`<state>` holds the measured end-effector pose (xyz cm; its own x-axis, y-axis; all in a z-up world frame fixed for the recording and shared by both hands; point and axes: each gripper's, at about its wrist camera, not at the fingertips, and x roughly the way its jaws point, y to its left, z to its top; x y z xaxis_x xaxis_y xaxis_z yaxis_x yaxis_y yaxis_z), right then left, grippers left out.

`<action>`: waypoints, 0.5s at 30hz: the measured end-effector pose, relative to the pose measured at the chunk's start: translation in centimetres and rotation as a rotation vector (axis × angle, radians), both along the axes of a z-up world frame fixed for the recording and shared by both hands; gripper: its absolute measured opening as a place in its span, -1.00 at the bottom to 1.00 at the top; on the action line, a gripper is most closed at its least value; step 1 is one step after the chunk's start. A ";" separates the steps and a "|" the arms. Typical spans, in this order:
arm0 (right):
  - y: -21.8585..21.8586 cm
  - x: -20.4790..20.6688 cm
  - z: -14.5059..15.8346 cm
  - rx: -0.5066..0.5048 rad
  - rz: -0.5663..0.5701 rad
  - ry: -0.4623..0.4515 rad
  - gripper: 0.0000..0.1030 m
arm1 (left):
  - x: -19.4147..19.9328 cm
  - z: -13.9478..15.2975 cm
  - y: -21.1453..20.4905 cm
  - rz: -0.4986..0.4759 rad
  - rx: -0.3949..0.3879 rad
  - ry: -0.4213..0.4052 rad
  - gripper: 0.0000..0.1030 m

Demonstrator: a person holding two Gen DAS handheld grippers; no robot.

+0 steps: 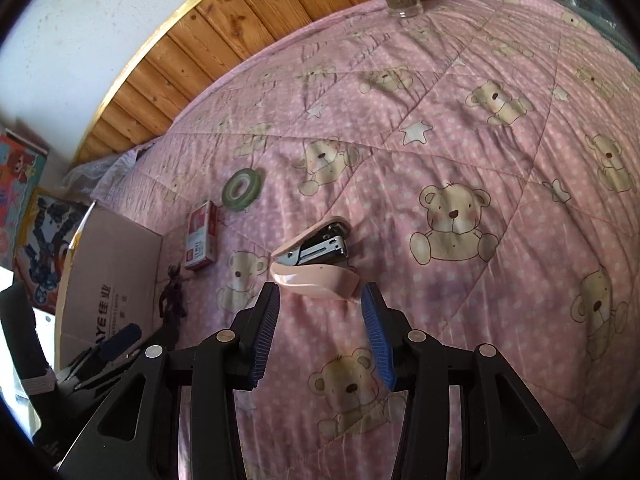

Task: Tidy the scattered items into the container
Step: 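Grasp the purple figure with the left tool while the right tool grasps the pink stapler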

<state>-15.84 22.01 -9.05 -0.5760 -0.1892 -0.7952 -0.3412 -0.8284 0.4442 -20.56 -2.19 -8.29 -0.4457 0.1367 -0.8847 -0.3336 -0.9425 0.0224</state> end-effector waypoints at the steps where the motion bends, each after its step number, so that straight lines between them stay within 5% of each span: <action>1: 0.0 -0.5 -0.5 -0.005 0.002 -0.006 -0.10 | -0.3 -0.6 0.0 0.007 -0.003 0.000 0.38; 8: -1.2 -3.0 -1.3 0.041 0.055 0.007 -0.02 | -1.5 -3.4 0.1 0.014 0.027 -0.011 0.41; 11: -2.0 -4.0 -1.1 0.061 0.110 0.020 -0.18 | -1.7 -3.2 0.2 -0.028 0.085 -0.022 0.39; 13: -2.3 -4.5 -0.5 0.072 0.127 0.036 -0.31 | -1.8 -2.6 0.2 -0.076 0.147 -0.035 -0.38; 15: -2.3 -4.7 0.4 0.088 0.141 0.046 -0.39 | -2.1 -2.4 -0.3 -0.082 0.244 -0.097 -0.46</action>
<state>-20.57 19.66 -8.62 -0.5853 -0.2011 -0.7855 -0.2000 -0.9030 0.3802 -22.63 -2.47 -10.72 -0.3387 0.3834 -0.8593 -0.3986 -0.8857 -0.2381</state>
